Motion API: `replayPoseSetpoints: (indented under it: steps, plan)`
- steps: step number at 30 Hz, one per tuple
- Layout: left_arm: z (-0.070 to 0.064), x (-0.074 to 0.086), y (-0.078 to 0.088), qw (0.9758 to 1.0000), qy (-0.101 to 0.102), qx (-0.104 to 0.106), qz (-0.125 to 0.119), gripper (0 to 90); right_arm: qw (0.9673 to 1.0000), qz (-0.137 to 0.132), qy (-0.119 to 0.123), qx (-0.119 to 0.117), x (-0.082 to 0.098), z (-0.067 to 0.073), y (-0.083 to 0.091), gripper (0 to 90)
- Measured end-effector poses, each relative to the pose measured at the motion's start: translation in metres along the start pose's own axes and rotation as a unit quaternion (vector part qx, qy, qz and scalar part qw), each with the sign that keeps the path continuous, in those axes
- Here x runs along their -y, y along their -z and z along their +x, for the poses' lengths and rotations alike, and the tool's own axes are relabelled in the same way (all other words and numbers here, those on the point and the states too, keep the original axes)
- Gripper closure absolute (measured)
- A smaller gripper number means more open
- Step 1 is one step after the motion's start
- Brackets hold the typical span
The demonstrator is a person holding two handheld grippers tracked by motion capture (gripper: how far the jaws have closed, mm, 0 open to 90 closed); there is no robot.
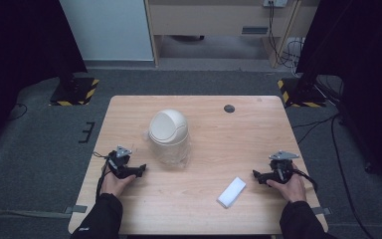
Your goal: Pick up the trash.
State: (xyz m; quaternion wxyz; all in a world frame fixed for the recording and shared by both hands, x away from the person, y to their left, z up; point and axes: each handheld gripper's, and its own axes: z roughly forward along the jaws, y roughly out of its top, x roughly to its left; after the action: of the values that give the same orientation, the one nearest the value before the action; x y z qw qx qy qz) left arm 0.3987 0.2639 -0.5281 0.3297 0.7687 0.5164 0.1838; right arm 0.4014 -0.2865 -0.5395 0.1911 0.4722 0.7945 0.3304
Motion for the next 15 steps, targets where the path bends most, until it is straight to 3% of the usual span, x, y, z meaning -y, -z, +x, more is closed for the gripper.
replayPoseSetpoints:
  steps: [3,5,7,11,13,15]
  plan:
    - [0.0,-0.004,0.007,0.9999,0.009,-0.004,-0.012,18.9,1.0,0.0,-0.001,0.0,0.0,0.001,0.0,0.6]
    - [0.0,-0.008,0.013,0.9988,0.025,0.006,-0.041,20.2,1.0,0.0,-0.001,0.0,0.0,0.001,0.0,0.6]
    - [0.0,-0.01,0.016,0.9983,0.025,0.003,-0.053,20.2,1.0,0.0,-0.001,0.0,0.0,0.001,0.0,0.6]
    - [0.001,-0.017,0.028,0.9932,0.046,0.016,-0.105,20.6,1.0,0.0,-0.002,0.0,0.0,0.001,0.0,0.6]
    - [0.001,-0.019,0.033,0.9908,0.057,0.024,-0.121,20.7,1.0,0.0,-0.001,0.001,0.0,0.001,0.0,0.6]
    - [0.0,-0.023,0.038,0.9885,0.055,0.031,-0.138,20.7,1.0,0.0,-0.001,0.001,0.0,0.001,0.0,0.6]
